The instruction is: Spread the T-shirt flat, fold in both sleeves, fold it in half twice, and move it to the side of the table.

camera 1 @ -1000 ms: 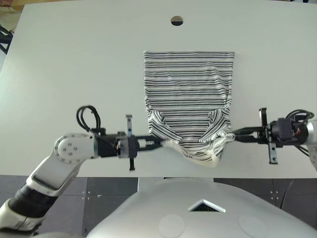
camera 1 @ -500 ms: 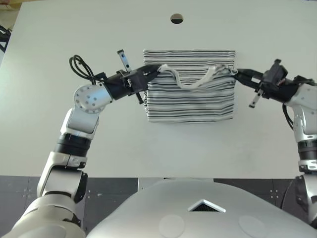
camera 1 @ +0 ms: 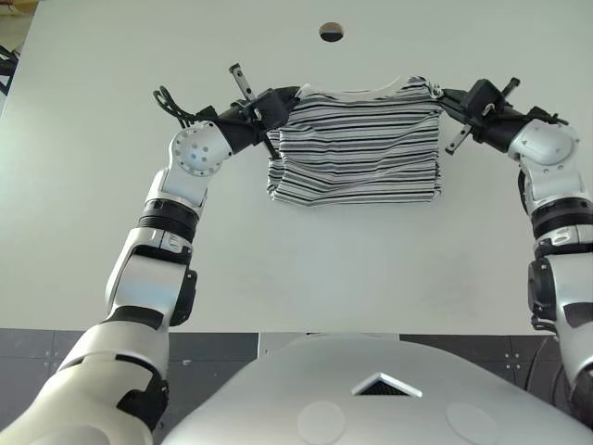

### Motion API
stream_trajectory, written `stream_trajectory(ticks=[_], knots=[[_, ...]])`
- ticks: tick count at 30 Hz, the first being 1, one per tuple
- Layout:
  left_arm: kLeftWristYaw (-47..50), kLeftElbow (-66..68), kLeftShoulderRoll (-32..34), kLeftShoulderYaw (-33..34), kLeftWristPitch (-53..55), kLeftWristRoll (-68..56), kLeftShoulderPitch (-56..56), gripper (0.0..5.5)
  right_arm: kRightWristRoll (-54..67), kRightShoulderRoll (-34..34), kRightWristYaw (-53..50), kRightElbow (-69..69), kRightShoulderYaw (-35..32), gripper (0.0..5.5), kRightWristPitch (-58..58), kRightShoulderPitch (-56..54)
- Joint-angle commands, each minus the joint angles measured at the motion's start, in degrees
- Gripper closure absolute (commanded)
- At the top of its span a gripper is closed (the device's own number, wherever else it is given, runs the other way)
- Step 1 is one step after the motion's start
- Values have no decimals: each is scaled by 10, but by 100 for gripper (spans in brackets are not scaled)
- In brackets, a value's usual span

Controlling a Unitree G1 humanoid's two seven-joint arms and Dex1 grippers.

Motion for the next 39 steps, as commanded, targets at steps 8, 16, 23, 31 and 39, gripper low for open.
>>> stream_trajectory(ticks=[8,16,23,31,39], knots=[[94,202,-37,-13,12,70,-99,418,-51,42,-69,96,15,416,-7,-61],[148,181,-34,42,-80,27,-109,348,-117,21,-194,77,37,325,-63,-73],[-65,-117,-29,-14,-116,-72,42,348,-206,-20,-193,31,108,325,-160,-73],[84,-200,89,-144,-105,375,67,348,-316,-45,-173,53,200,325,-146,-95],[309,-103,112,-373,-31,730,-81,348,-8,-92,318,-211,231,325,-24,48]])
